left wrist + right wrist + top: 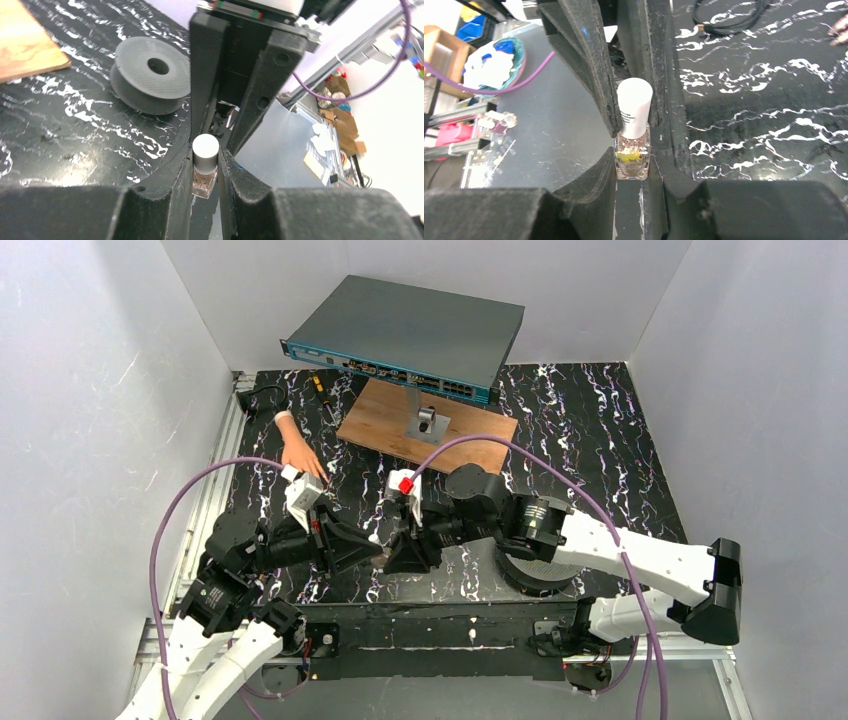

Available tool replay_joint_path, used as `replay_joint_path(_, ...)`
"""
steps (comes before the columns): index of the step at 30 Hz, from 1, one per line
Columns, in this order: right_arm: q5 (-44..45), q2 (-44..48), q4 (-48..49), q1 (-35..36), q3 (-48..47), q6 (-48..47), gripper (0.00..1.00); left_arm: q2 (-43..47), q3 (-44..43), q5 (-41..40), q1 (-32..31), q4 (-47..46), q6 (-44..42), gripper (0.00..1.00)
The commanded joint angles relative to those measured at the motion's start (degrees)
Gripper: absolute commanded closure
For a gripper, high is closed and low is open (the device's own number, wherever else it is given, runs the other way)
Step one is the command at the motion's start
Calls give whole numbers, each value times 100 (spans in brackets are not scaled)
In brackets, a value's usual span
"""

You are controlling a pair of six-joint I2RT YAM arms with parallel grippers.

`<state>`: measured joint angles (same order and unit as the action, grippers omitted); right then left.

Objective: Paint the nails

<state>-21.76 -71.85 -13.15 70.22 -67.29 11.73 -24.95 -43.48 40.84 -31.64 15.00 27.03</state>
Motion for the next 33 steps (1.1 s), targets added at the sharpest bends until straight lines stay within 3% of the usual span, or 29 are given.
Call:
replay_joint_path(1,-819,320,1462,58,72,-44,99,127,247,1003,-27,-735,2,100)
replay_joint_path(9,-1572,557,2284,49,403,39,99,188,418,1490,-27,-1399,148,100)
replay_joint_path(17,-2213,528,2500,50,418,-15,99,162,466,1830,-27,-1855,264,98)
replay_joint_path(20,-2270,534,2358,45,409,-95,99,156,365,1800,-27,-1644,175,75)
replay_joint_path(23,-2273,600,1985,47,469,-235,99,216,-103,1600,-27,-832,-223,36)
replay_joint_path(25,-2222,669,1646,45,565,-328,99,279,-496,1324,-27,-183,-555,18)
replay_joint_path(29,-1833,824,1190,45,701,-425,99,281,-1210,353,-27,974,-1014,9)
replay_joint_path(33,-338,1022,1035,60,887,-308,99,256,-1479,-371,-27,1353,-901,8)
